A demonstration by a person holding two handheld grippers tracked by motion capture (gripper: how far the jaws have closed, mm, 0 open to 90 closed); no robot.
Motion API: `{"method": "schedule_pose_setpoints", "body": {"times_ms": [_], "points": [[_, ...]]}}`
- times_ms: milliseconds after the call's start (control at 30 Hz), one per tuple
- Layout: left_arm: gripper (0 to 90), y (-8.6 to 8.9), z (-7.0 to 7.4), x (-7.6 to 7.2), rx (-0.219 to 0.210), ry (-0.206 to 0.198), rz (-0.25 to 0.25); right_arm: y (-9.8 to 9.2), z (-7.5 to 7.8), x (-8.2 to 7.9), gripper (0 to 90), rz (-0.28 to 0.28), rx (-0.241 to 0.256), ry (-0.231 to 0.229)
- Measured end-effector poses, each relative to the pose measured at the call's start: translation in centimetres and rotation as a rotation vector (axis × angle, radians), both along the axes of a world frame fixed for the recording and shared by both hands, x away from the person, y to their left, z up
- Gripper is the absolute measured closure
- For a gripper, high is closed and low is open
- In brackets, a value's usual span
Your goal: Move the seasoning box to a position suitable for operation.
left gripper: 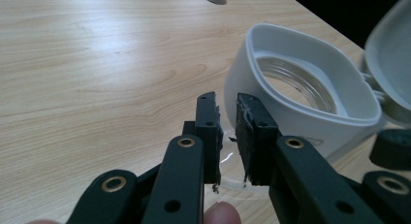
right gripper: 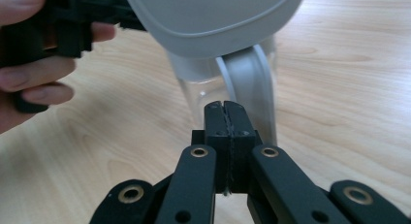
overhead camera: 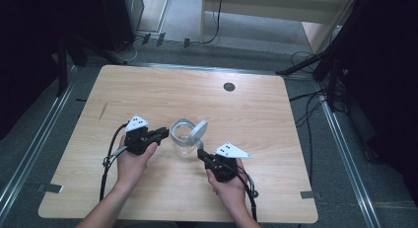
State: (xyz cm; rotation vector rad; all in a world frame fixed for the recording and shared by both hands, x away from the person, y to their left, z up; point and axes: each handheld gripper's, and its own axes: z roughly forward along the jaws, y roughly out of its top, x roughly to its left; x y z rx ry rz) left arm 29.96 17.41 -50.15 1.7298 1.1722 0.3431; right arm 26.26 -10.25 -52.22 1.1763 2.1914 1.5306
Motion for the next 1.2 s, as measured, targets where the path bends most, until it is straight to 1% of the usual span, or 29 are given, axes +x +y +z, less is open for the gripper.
{"method": "schedule_pose_setpoints", "body": {"times_ms": [67,133,267,367,567,600,633,667,700,733,767,833,867,900,933,967,1067,1100,1167,1200], "points": [[79.7,-0.1,0.0,0.0,0.005,-0.005,-0.004,-0.1,0.0,0.2,90.0,-0.005,-0.002,0.0],[79.5,-0.2,0.0,-0.1,0.001,-0.001,-0.008,-0.5,0.0,0.9,90.0,-0.025,0.001,0.01],[79.2,-0.5,-0.1,-0.3,0.0,-0.001,-0.017,-0.9,-0.1,1.7,90.0,-0.05,0.004,0.017],[78.7,-0.8,0.0,-0.4,0.0,-0.002,-0.03,-1.1,-0.1,2.5,90.0,-0.067,-0.006,0.018],[77.2,-1.5,-0.2,-0.4,0.018,0.0,-0.049,-1.7,0.5,4.8,90.0,-0.123,0.014,0.024],[77.2,-1.6,-0.3,-0.3,0.021,0.002,-0.042,-1.8,0.6,5.2,90.0,-0.138,0.011,0.02],[77.2,-1.6,-0.3,0.0,0.01,0.005,-0.033,-1.8,0.6,5.6,90.0,-0.156,0.017,0.017],[77.4,-1.5,-0.4,0.2,0.003,0.009,-0.027,-1.9,0.7,6.1,90.0,-0.16,0.017,0.022],[78.4,-1.5,-0.4,0.2,0.003,0.009,-0.027,-1.9,0.7,6.1,90.0,-0.16,0.017,0.022],[81.2,-1.3,-0.3,0.9,-0.012,0.02,-0.01,-1.8,0.8,6.6,90.0,-0.176,0.019,0.018],[82.4,-1.2,-0.3,1.3,-0.024,0.029,0.003,-1.7,0.8,6.7,90.0,-0.18,0.023,0.017],[83.7,-1.1,-0.2,2.1,-0.026,0.023,0.019,-1.5,0.9,6.4,90.0,-0.194,0.025,0.015],[83.8,-1.1,-0.2,2.1,-0.026,0.023,0.019,-1.5,0.9,6.4,90.0,-0.194,0.025,0.015],[83.9,-1.1,-0.1,2.7,-0.03,0.02,0.031,-1.1,1.0,5.4,90.0,-0.203,0.017,-0.004],[83.9,-1.2,-0.1,3.6,-0.017,0.014,0.044,-0.9,1.1,4.9,90.0,-0.205,0.015,-0.01],[83.7,-1.2,-0.1,4.2,-0.012,0.01,0.048,-0.7,1.1,4.5,90.0,-0.208,0.015,-0.014],[83.0,-1.4,-0.1,5.8,-0.03,0.004,0.022,0.2,1.0,3.3,90.0,-0.194,0.025,0.007],[82.8,-1.5,-0.1,6.2,-0.027,0.005,0.01,0.5,0.9,2.9,90.0,-0.191,0.025,0.015],[83.2,-1.7,-0.2,6.6,-0.017,0.01,-0.012,1.1,0.9,2.5,90.0,-0.186,0.02,0.019],[83.7,-1.7,-0.2,6.6,-0.017,0.01,-0.012,1.3,0.8,2.4,90.0,-0.19,0.019,0.028]]}}
